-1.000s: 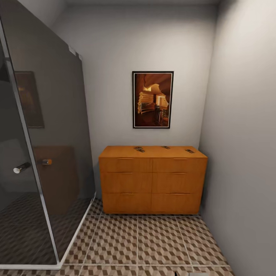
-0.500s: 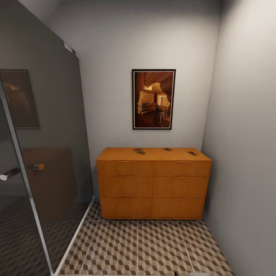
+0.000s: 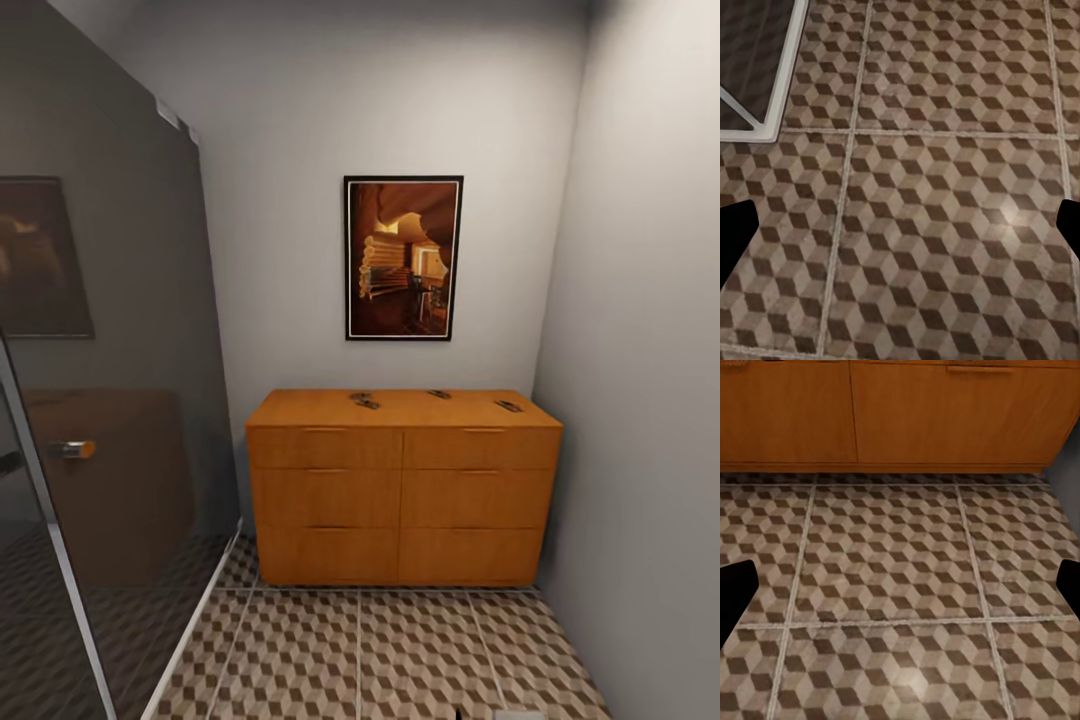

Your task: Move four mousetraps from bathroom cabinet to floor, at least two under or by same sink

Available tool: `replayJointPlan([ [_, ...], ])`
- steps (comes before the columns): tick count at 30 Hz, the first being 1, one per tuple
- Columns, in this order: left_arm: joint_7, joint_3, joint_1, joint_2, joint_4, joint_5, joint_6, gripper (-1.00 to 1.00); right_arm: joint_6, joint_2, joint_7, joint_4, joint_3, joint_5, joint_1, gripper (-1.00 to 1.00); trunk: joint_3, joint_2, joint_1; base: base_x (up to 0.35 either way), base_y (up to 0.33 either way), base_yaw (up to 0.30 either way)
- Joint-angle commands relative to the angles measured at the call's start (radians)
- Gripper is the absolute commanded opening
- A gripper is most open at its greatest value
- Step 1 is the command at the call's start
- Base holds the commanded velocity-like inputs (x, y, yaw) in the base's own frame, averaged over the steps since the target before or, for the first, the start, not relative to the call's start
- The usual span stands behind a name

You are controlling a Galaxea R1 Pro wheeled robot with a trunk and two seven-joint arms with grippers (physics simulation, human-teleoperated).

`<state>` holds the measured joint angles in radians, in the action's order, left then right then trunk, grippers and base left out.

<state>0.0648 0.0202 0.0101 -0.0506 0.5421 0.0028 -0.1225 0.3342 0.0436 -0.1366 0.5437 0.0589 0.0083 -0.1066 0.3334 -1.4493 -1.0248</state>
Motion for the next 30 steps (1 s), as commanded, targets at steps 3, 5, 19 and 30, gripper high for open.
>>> replayJointPlan([
  [3, 0.002, 0.000, 0.001, 0.000, -0.001, 0.000, -0.003, 1.00, 0.002, -0.001, -0.009, -0.001, 0.006, 0.001, -0.001, 1.00, 0.001, -0.001, 0.000, 0.058, 0.000, 0.000],
  [5, 0.002, 0.000, 0.001, 0.000, -0.001, 0.000, -0.003, 1.00, 0.002, -0.001, -0.009, -0.001, 0.006, 0.001, -0.001, 1.00, 0.001, -0.001, 0.000, 0.025, 0.000, 0.000],
  [19, 0.002, -0.001, 0.001, 0.000, -0.001, 0.000, -0.003, 1.00, 0.002, 0.001, -0.009, -0.001, 0.006, 0.001, -0.001, 1.00, 0.001, -0.001, 0.000, 0.004, 0.000, 0.000],
  [30, 0.001, -0.002, 0.001, 0.000, -0.001, 0.000, -0.003, 1.00, 0.002, 0.001, -0.009, -0.001, 0.006, 0.001, -0.001, 1.00, 0.001, -0.001, 0.000, 0.000, 0.000, 0.000],
])
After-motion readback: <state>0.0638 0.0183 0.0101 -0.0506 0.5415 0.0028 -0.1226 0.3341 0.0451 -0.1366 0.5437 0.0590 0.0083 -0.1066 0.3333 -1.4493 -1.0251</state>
